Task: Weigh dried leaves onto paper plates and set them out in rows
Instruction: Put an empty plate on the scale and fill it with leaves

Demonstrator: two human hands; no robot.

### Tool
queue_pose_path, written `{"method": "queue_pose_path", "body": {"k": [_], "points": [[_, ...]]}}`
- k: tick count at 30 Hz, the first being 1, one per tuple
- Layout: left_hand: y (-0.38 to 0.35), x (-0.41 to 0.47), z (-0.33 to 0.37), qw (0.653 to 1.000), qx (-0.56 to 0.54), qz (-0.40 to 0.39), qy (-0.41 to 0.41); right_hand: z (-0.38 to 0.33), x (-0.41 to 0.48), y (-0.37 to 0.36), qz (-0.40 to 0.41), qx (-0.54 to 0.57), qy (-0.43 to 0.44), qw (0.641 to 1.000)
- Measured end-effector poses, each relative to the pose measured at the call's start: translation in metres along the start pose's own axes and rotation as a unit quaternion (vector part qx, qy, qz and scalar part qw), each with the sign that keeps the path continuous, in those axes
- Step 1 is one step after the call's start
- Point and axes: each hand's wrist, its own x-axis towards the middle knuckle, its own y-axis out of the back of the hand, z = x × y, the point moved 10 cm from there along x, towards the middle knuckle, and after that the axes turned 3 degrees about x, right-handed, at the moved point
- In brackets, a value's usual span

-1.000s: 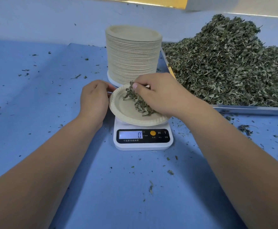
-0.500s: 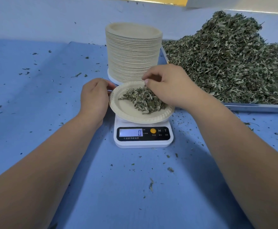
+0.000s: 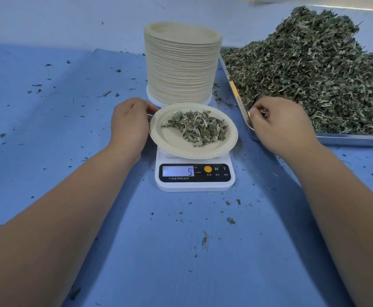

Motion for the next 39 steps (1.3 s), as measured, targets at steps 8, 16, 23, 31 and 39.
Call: {"method": "queue_pose_path", "body": {"k": [8, 16, 23, 31, 39], "points": [[0.001, -0.003, 0.003, 1.0, -0.005, -0.008, -0.001, 0.032, -0.004, -0.027, -0.111, -0.137, -0.093, 0.98], [0.001, -0.005, 0.004, 1.0, -0.006, -0.002, 0.003, 0.025, -0.002, -0.027, -0.101, -0.125, -0.048, 0.986], [0.0, -0.006, 0.004, 1.0, -0.006, -0.007, 0.004, 0.014, -0.002, -0.031, -0.107, -0.106, 0.004, 0.989], [0.0, -0.002, -0.001, 1.0, -0.007, -0.009, 0.012, 0.057, 0.002, -0.003, -0.068, -0.134, -0.117, 0.982], [-0.001, -0.002, -0.001, 1.0, -0.009, -0.007, 0.011, 0.054, -0.002, -0.02, -0.144, -0.15, -0.1, 0.973]]}}
